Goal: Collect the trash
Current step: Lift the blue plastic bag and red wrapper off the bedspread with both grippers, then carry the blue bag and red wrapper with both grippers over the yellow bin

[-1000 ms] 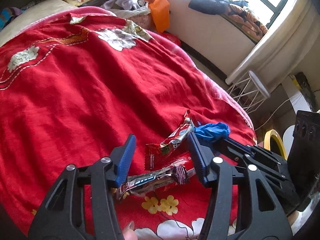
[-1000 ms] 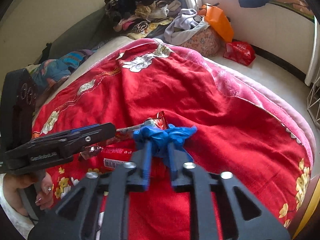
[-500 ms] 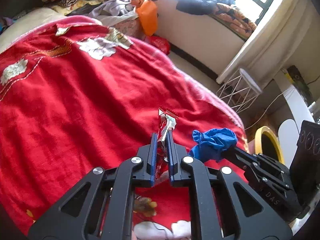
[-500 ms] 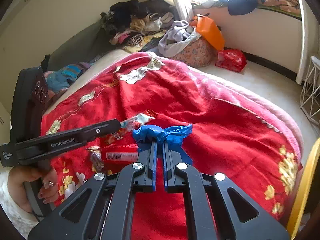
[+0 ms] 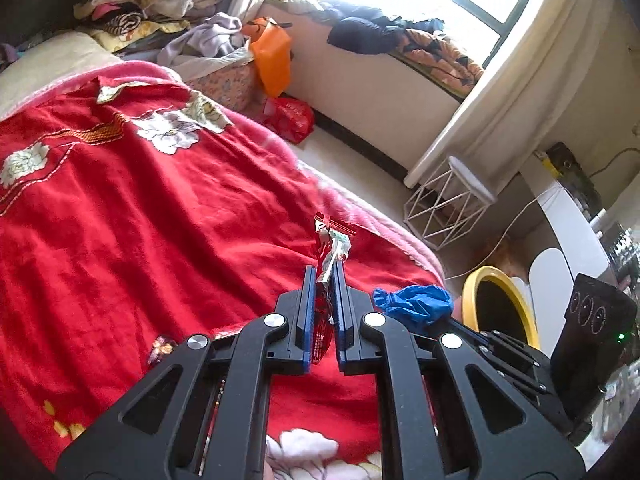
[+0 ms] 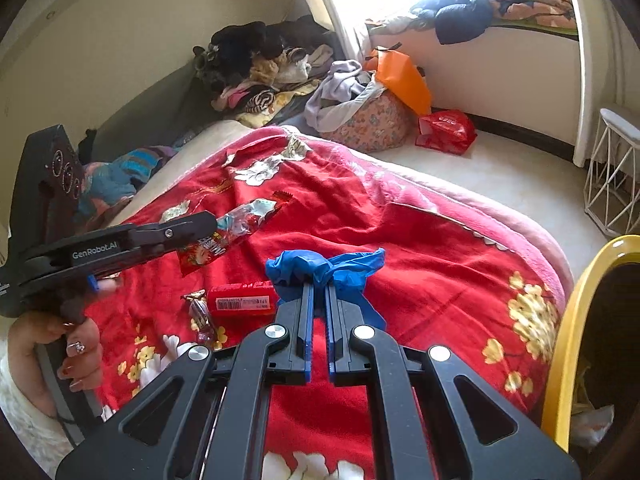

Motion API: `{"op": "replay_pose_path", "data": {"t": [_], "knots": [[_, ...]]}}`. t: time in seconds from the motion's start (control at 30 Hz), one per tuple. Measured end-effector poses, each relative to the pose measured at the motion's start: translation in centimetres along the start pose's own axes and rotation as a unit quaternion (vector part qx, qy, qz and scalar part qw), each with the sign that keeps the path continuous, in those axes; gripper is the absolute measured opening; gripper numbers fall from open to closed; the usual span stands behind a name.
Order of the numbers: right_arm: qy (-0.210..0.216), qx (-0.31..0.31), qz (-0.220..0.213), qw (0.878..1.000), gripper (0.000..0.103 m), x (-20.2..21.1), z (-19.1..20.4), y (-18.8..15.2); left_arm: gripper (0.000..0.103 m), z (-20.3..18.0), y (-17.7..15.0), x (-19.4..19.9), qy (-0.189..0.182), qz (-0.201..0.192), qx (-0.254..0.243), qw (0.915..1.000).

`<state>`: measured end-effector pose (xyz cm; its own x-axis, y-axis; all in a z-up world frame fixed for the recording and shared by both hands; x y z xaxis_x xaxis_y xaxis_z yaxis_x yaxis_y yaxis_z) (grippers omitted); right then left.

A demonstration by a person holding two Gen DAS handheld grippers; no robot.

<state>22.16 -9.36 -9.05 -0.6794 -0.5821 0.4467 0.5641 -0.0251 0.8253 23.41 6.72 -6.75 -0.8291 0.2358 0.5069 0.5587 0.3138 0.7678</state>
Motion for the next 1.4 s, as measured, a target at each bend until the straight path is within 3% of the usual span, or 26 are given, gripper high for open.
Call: {"op": "replay_pose_path", "data": {"t": [1.4], "knots": [[-0.095, -0.028, -0.08, 0.992, 0.005, 10.6, -6.5, 1.3, 0.005, -10.4, -2.2, 1.7, -0.082, -0.008, -0.078, 0.9935]]}}
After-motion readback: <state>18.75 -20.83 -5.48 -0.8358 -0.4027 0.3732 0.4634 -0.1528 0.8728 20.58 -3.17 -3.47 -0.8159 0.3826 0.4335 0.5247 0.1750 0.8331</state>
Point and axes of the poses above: each gripper's, at about its wrist camera, not at the fingertips, and x roughly against the way its jaws point, z to its left, y to its top, the point moved 2 cm from there along -x, roughly the way its jaws point, and after that the axes turned 13 degrees about -z, right-handed, at the moved point
